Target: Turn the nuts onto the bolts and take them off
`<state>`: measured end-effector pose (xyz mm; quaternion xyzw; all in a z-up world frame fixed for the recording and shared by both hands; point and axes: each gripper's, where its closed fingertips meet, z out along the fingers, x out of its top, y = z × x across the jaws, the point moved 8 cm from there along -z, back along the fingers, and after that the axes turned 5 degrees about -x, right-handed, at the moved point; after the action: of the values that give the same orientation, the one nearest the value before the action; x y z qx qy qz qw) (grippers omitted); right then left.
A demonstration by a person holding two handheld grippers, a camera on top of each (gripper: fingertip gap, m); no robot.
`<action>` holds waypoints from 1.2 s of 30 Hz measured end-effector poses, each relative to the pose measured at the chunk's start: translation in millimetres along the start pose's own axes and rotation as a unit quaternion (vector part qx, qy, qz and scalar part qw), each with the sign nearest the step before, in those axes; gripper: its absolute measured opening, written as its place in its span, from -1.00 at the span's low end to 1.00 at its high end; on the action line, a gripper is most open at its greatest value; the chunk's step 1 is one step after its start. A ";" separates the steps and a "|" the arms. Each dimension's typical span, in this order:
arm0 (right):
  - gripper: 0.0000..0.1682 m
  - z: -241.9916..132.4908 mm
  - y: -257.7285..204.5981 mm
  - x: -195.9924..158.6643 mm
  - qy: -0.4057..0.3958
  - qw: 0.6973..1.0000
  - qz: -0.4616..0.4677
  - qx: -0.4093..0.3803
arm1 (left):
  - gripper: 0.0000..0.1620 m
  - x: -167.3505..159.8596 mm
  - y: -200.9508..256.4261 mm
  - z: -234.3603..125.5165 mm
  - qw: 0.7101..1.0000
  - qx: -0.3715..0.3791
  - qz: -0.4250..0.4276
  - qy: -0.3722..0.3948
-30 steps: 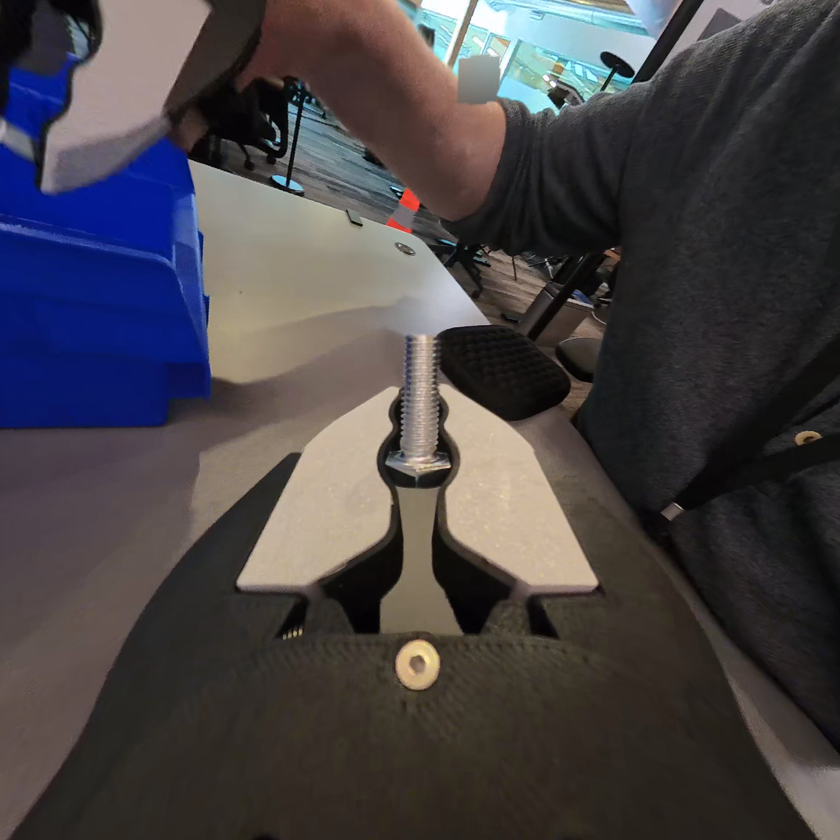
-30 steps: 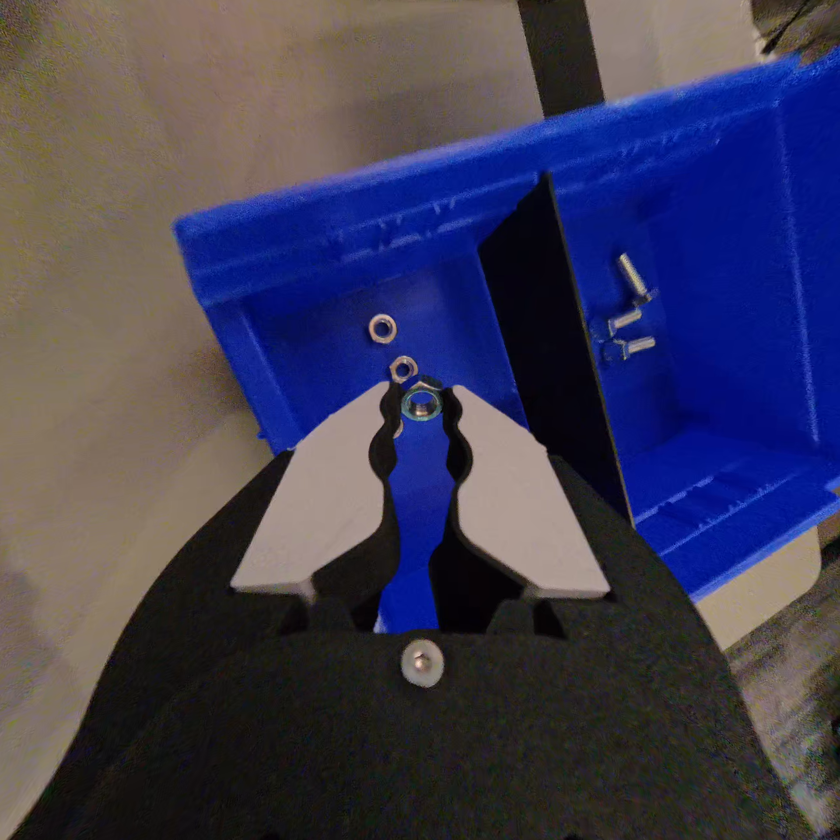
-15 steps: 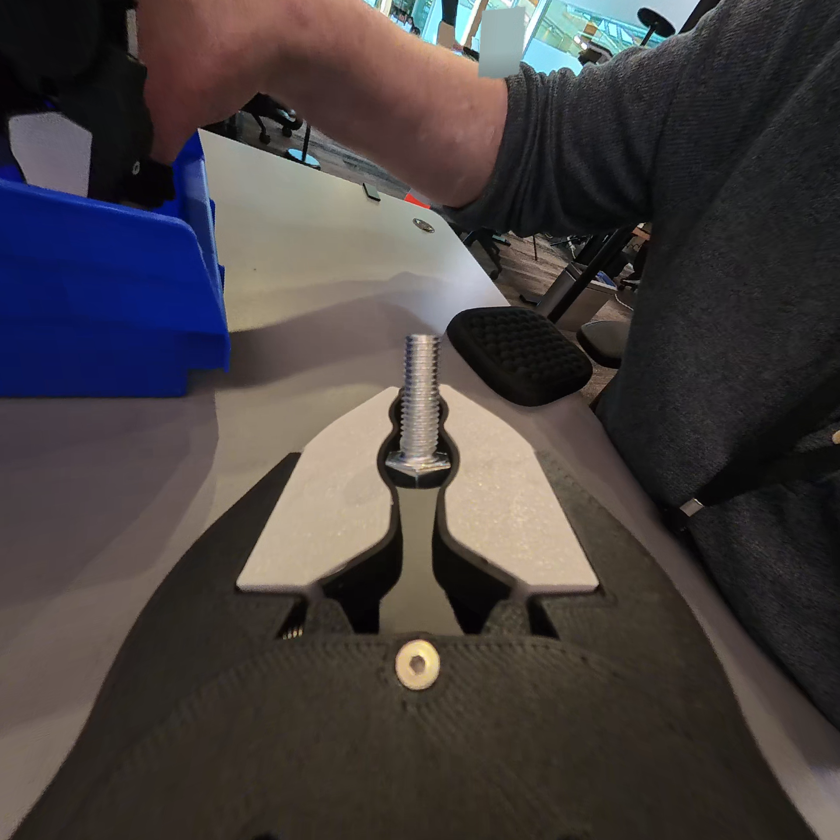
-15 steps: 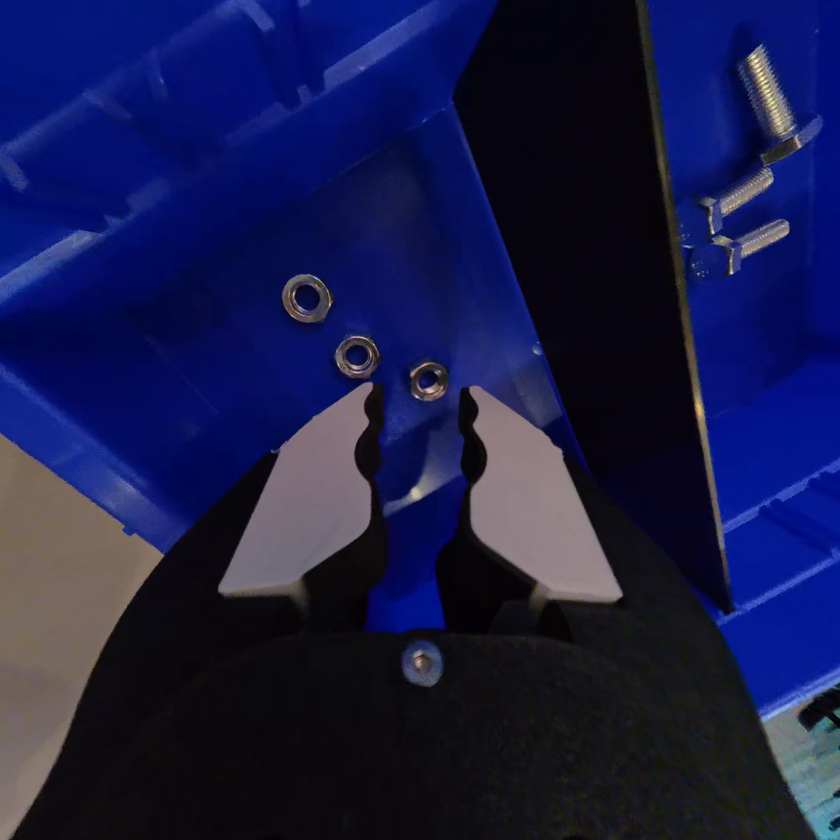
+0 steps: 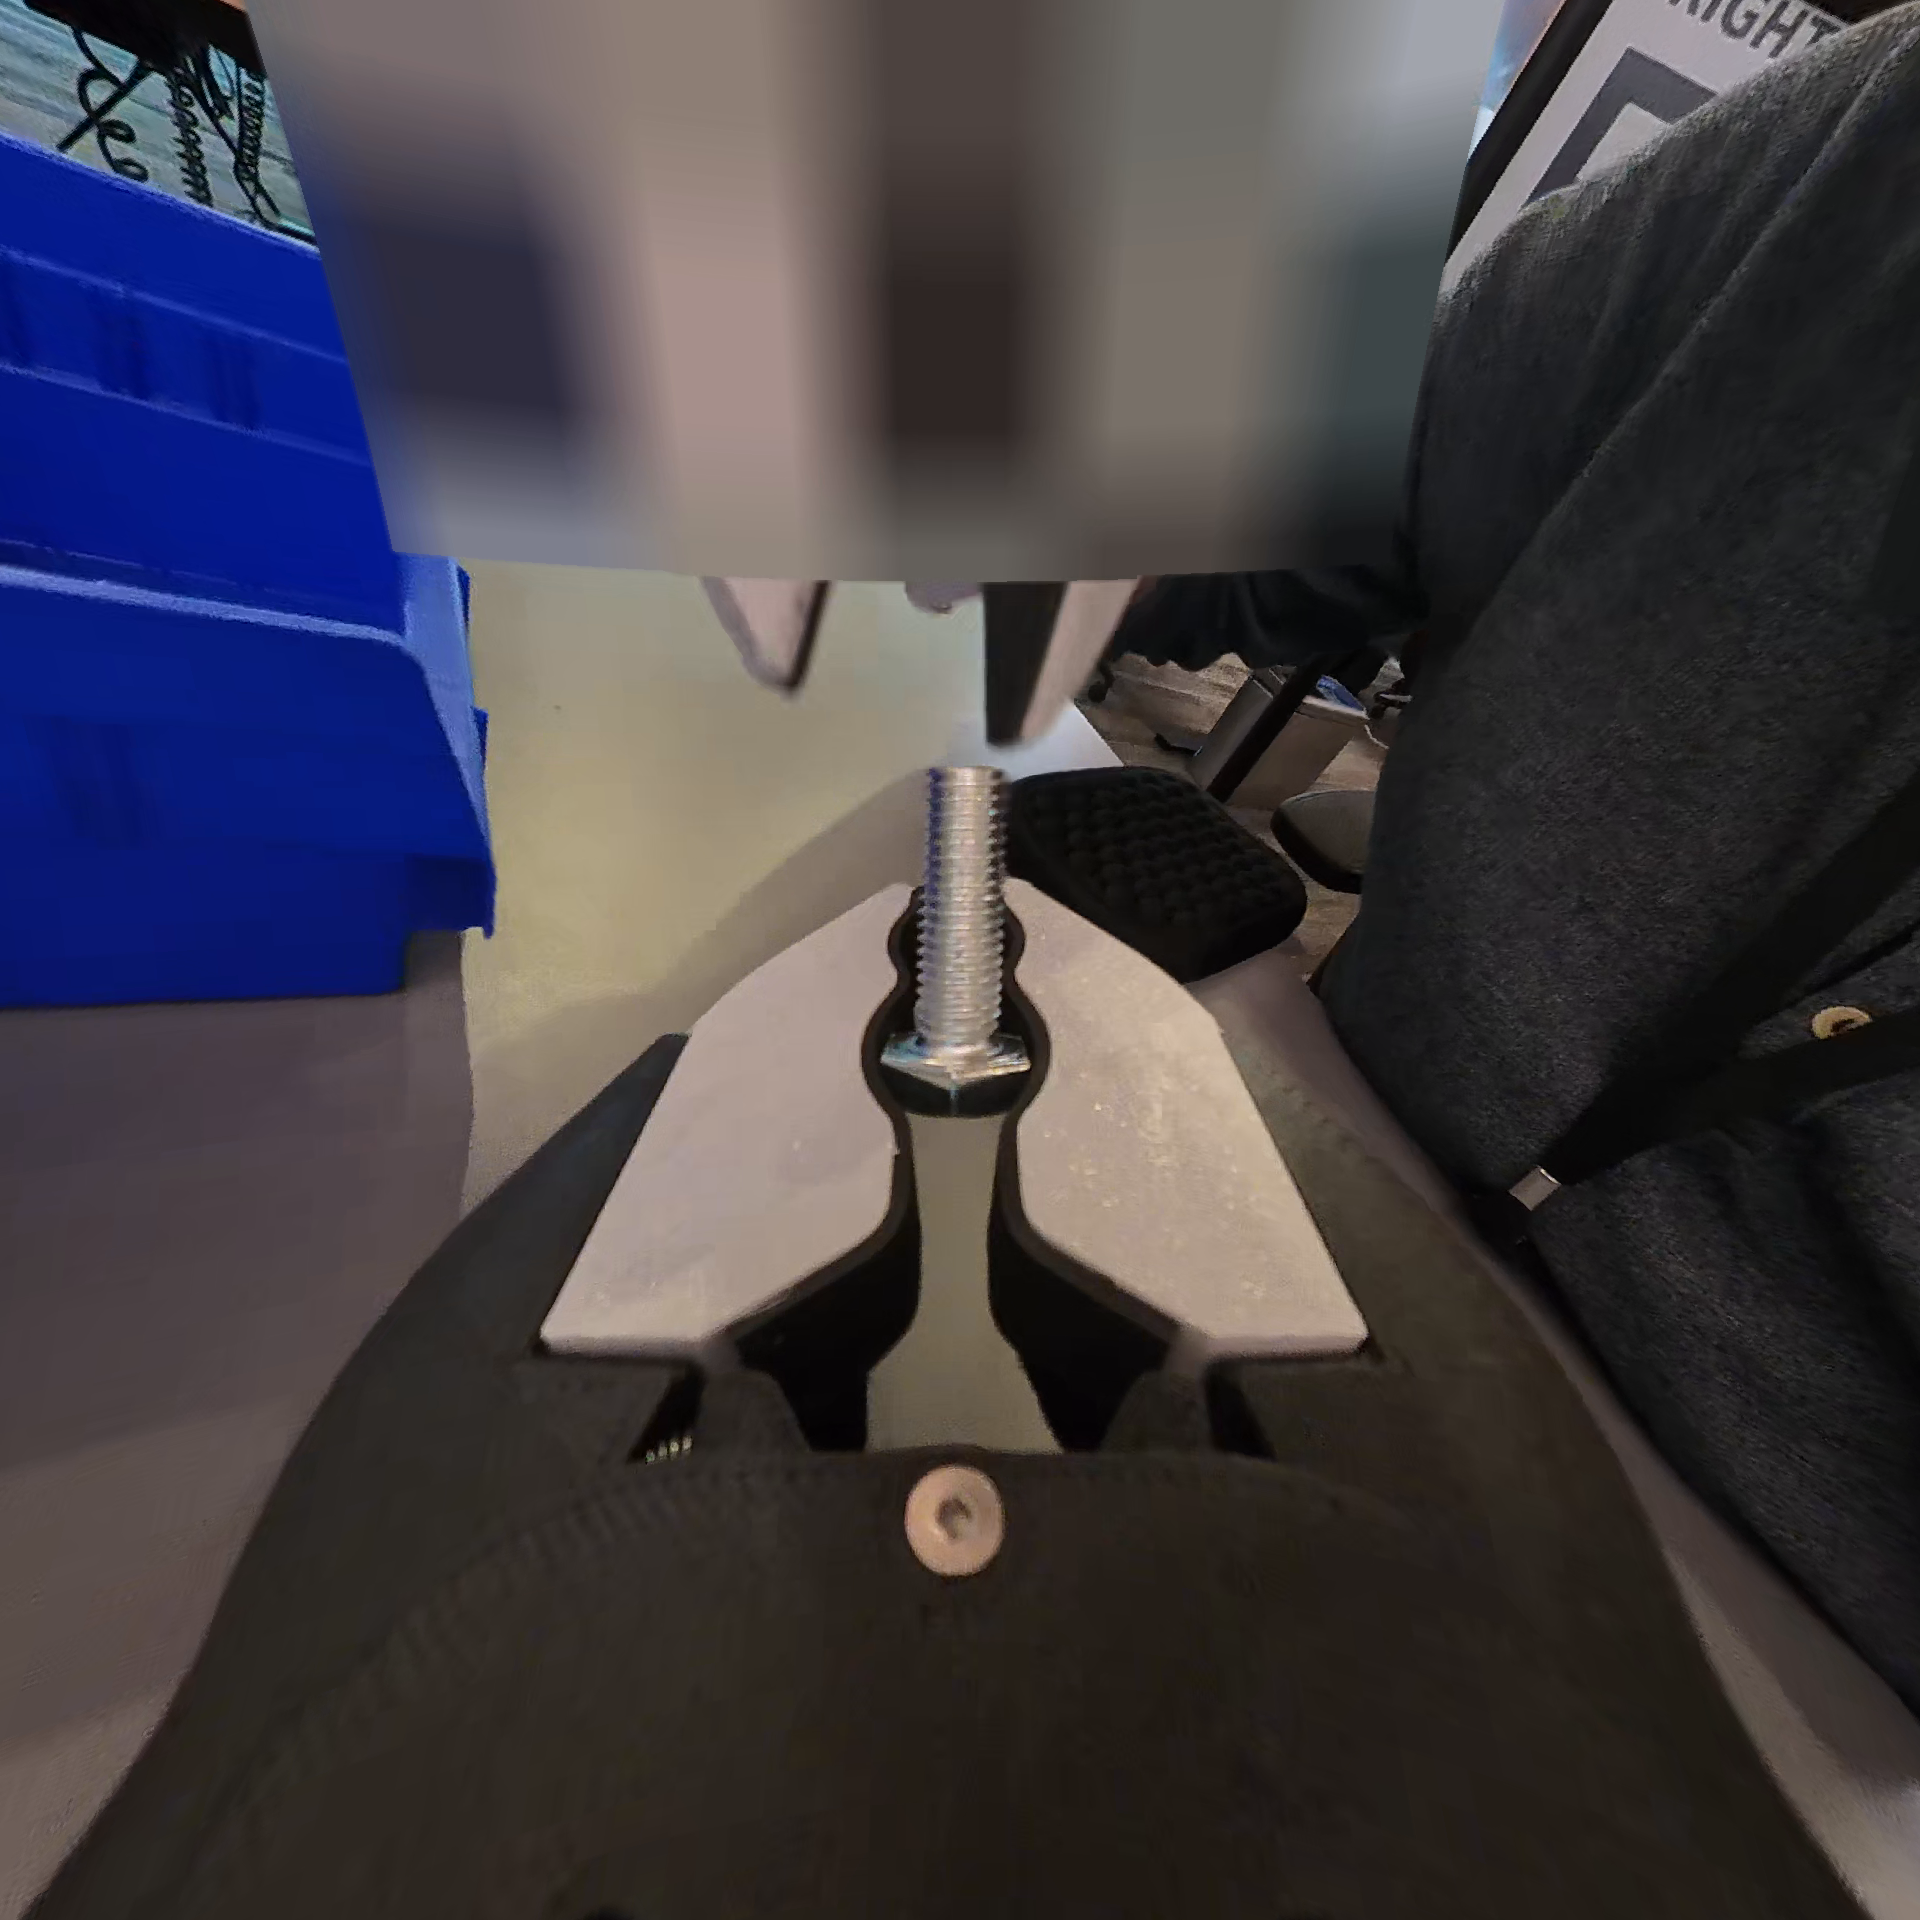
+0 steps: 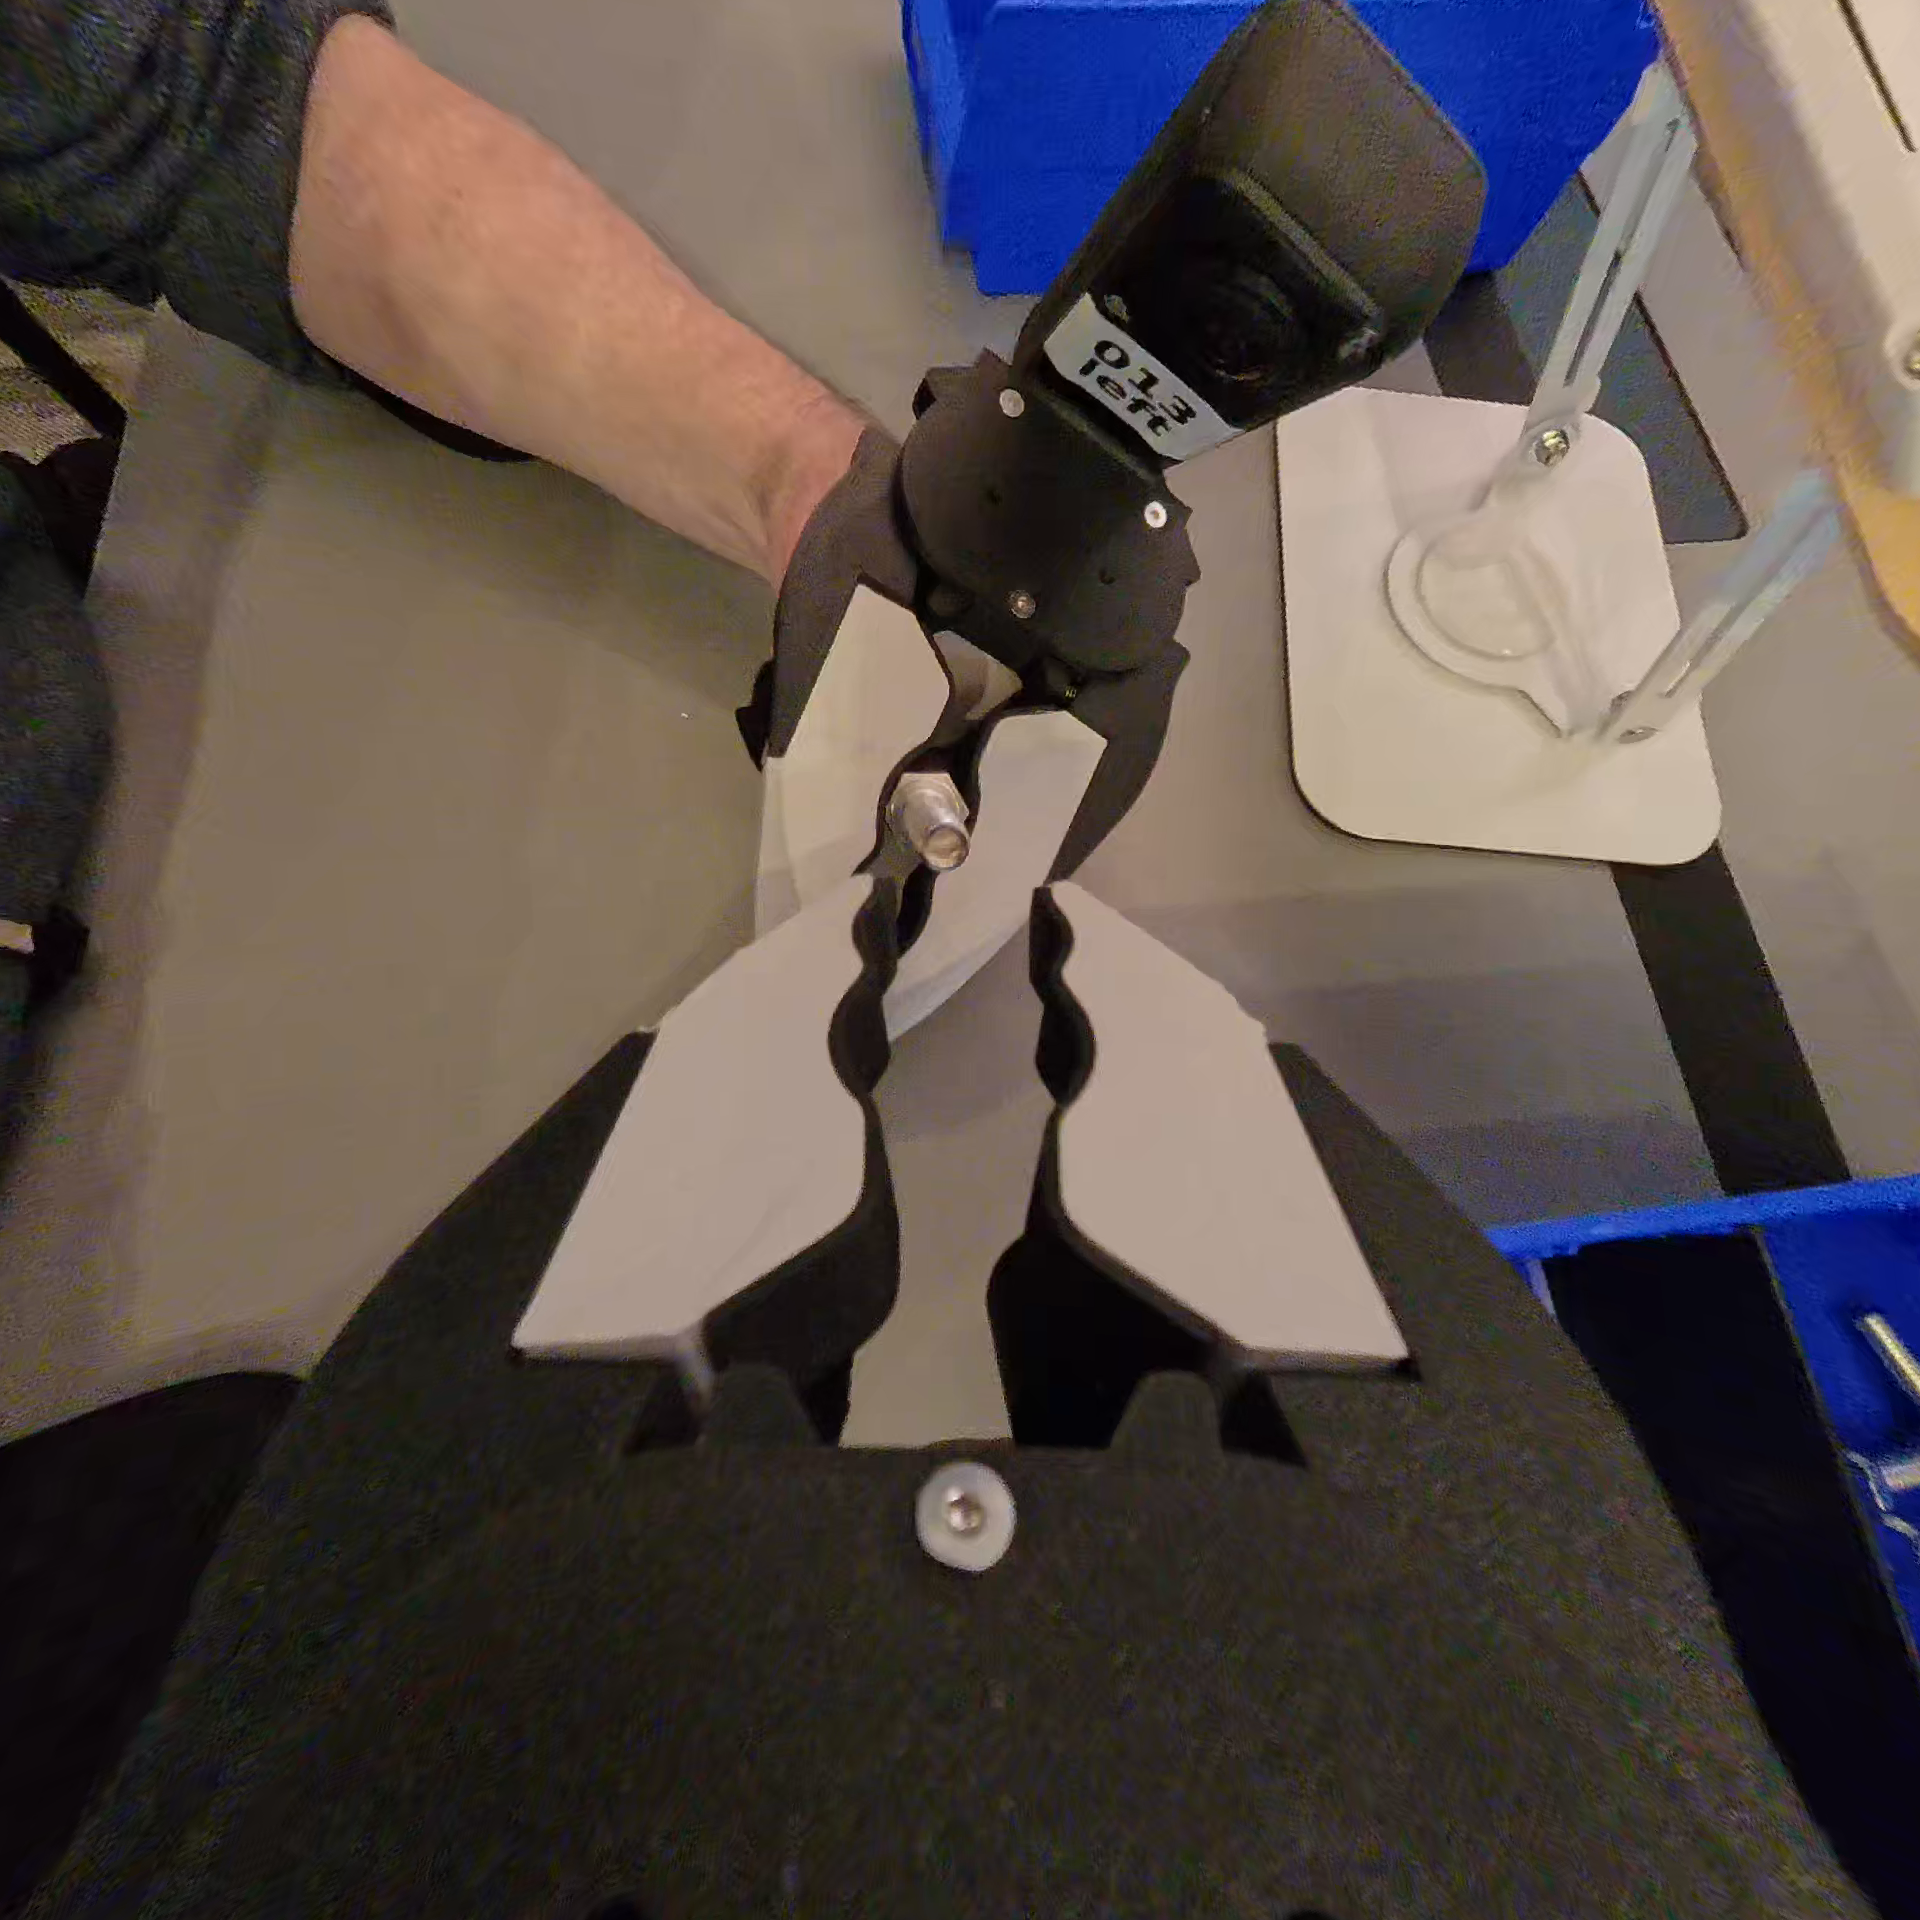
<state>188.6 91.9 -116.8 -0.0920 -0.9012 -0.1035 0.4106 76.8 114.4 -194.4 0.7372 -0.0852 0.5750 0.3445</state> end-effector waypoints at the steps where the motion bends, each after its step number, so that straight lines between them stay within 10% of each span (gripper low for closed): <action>1: -0.72 6.1 -1.2 0.4 0.004 1.000 0.000 0.000 | -0.88 0.6 1.4 0.7 1.000 -0.002 0.003 0.000; 13: -0.89 16.0 1.9 8.6 0.061 0.997 0.029 0.035 | -0.87 8.1 4.8 -3.2 1.000 0.006 0.020 0.015; 19: -0.88 -26.1 47.1 10.5 0.068 0.994 0.040 -0.080 | -0.91 3.0 -14.0 -17.0 0.996 0.078 0.003 0.036; 24: -0.89 -51.1 128.7 -13.0 -0.007 0.974 0.100 -0.202 | -1.00 -2.0 -20.8 -16.6 0.994 0.111 0.003 0.021; 36: -0.70 12.3 222.0 -90.5 -0.211 0.934 0.210 -0.197 | -1.00 -8.5 -25.8 -13.7 0.992 0.125 0.000 -0.004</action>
<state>293.9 301.3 -168.8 -0.3781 -0.8887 -0.1689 0.1967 76.7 139.7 -211.3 0.7768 -0.0142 0.5783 0.2488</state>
